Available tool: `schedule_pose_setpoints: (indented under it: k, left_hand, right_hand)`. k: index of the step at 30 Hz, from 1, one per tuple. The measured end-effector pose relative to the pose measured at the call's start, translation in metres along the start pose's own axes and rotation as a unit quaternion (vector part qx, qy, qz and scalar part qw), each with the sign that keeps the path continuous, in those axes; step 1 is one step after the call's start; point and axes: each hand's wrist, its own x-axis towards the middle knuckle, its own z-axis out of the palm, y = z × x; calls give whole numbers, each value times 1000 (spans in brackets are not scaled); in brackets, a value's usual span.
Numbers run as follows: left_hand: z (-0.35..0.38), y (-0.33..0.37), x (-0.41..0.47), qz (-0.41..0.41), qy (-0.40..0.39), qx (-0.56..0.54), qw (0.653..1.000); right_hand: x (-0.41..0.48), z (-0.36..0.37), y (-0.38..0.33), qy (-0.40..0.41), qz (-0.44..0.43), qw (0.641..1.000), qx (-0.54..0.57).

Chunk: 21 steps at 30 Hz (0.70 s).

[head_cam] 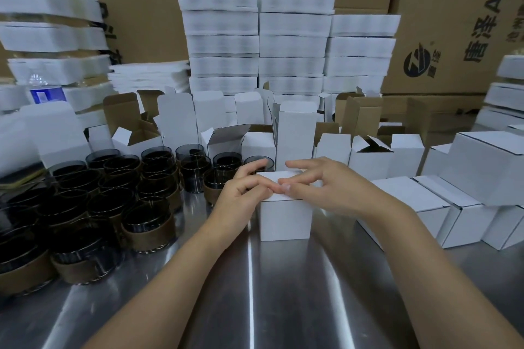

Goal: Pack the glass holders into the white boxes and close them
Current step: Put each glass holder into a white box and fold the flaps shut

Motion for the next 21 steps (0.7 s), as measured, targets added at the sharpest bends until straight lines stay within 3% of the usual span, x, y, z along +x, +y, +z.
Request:
schedule_pose_setpoints:
  k: [7,13,17,21]
  left_hand:
    - [0,0,1,-16,59,11,998]
    - [-2,-5,1,-20,54,13,998]
    - [-3,-5,3,-9,69,-24,997]
    - [-2,-3,3,-7,87,-79,993]
  right_hand:
    - [-5,15,-19,89,23,980,-175]
    - [-6,49,-35,166,17,939,-302]
    - [-4,57,-40,212,25,939,-269]
    - [-19,14,-37,238,33,964,-117]
